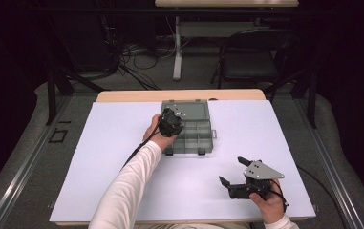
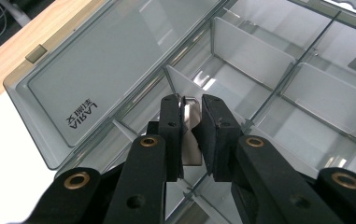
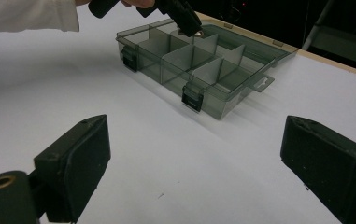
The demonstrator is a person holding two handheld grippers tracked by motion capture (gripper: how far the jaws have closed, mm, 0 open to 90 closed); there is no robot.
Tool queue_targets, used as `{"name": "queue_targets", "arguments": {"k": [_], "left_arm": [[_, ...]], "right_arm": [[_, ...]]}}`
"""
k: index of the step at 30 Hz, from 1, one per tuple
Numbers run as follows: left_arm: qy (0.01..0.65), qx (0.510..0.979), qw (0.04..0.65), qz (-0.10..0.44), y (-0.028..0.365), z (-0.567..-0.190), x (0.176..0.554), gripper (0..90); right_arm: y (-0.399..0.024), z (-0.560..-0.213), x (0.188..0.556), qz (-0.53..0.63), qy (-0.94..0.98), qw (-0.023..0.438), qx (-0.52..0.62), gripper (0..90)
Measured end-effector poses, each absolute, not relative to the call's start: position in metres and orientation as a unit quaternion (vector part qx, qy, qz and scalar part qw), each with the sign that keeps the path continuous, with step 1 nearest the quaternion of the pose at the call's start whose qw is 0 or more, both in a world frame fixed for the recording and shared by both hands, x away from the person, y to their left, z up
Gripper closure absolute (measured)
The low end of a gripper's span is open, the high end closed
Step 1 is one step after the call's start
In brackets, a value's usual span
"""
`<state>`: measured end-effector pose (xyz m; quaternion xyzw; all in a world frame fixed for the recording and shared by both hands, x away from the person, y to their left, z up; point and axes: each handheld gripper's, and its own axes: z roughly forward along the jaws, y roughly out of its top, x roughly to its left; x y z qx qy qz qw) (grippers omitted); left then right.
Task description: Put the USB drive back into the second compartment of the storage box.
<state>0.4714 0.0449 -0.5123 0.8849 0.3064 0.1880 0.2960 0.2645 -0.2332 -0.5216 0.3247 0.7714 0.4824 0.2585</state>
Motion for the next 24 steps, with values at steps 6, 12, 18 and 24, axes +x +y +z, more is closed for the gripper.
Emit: {"name": "queue_targets", "arguments": {"k": [6,12,18,24], "left_arm": [[0.309,0.883,0.297,0.190,0.0450,-0.5119,0.4711,79.0],[0.309,0.884,0.296,0.190,0.0448,-0.5116,0.4705,79.0],[0.311,0.884,0.293,0.188,0.0447,-0.5130,0.4719,79.0],[0.317,0.881,0.294,0.193,0.0454,-0.5130,0.4728,73.7]], "right_arm": [[-0.2328,-0.5217,0.2645,0.483,0.771,0.258,0.324,8.3],[-0.2324,-0.5219,0.2647,0.483,0.772,0.258,0.323,8.4],[-0.2334,-0.5222,0.2633,0.482,0.772,0.258,0.326,8.4],[-0.2353,-0.5216,0.2627,0.483,0.768,0.260,0.330,8.7]]}}
